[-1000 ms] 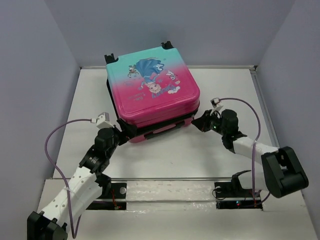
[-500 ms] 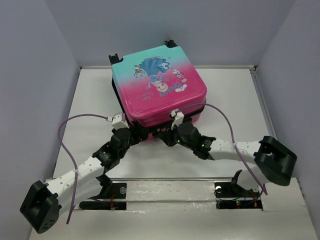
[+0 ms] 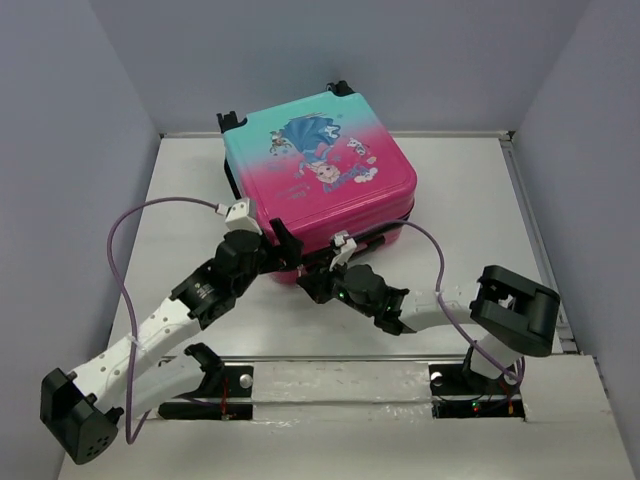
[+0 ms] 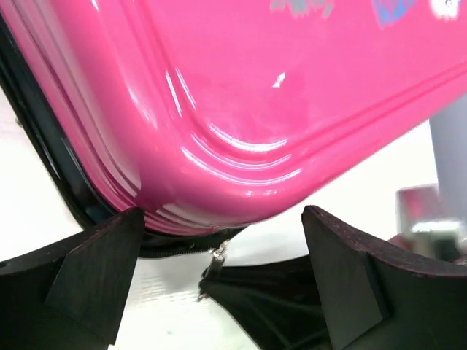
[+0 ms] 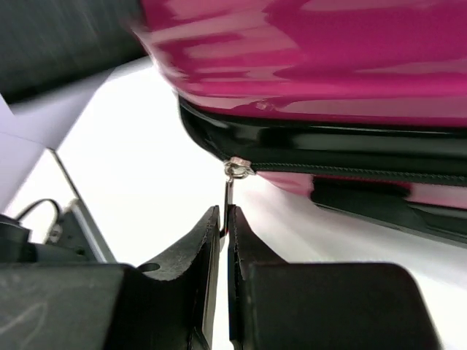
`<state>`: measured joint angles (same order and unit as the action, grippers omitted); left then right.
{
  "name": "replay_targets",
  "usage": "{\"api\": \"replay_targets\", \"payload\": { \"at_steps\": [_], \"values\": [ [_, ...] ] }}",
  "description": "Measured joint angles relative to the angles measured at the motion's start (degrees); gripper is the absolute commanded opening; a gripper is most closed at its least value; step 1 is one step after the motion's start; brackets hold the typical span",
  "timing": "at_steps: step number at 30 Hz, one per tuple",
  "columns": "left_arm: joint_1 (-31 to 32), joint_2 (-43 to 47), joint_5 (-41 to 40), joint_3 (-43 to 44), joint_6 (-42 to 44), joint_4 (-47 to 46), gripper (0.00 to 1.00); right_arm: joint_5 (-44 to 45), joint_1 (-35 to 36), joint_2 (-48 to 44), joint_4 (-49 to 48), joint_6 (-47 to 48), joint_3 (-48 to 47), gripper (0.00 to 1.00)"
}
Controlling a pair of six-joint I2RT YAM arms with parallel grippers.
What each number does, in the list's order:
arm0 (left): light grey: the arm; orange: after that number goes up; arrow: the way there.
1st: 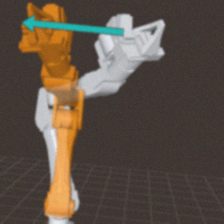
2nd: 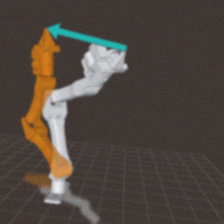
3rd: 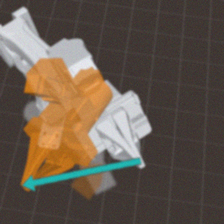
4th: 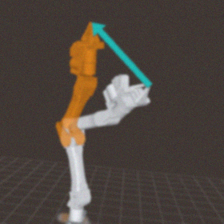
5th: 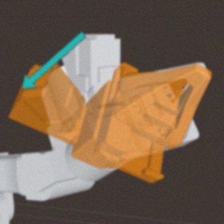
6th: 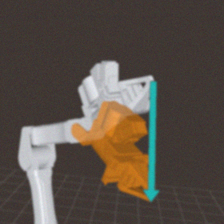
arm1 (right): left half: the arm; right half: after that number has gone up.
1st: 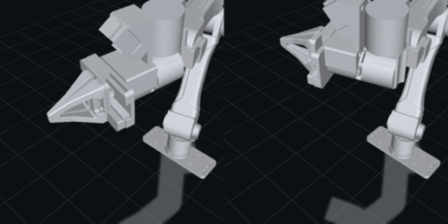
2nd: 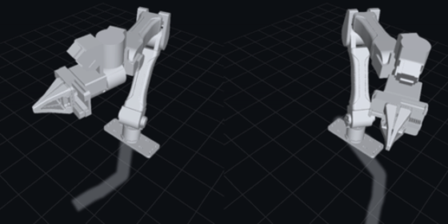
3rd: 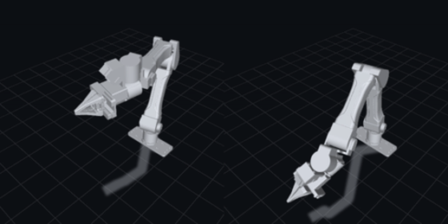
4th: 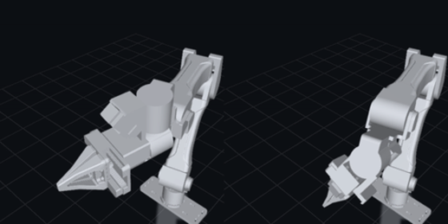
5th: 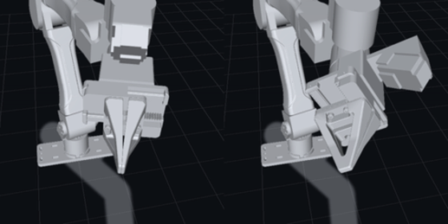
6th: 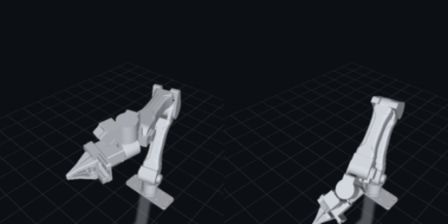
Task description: Pack the luggage
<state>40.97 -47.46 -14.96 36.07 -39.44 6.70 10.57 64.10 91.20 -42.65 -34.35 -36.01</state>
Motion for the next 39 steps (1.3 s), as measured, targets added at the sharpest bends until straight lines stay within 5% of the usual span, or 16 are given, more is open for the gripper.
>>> {"api": "replay_targets", "payload": {
  "at_steps": [7,12,22,39],
  "values": [
    [-13.81,-8.76,18.6,13.75,3.3,9.46,0.99,1.07,0.46,-4.09,-8.31,-2.43,6.45,0.07],
    [-22.38,-10.29,21.99,15.74,3.04,5.84,0.99,-4.63,7.65,-20.37,5.9,-2.89,12.44,0.07],
    [-36.35,-20.46,19.82,31.91,2.91,-2.84,0.99,-1.77,5.68,-37.59,28.48,-2.08,13.33,0.11],
    [-44.09,-76.28,22.77,87.03,6.08,9.03,0.99,-1.14,1.55,-33.07,35.23,0.07,10.58,0.13]
  ]
}}
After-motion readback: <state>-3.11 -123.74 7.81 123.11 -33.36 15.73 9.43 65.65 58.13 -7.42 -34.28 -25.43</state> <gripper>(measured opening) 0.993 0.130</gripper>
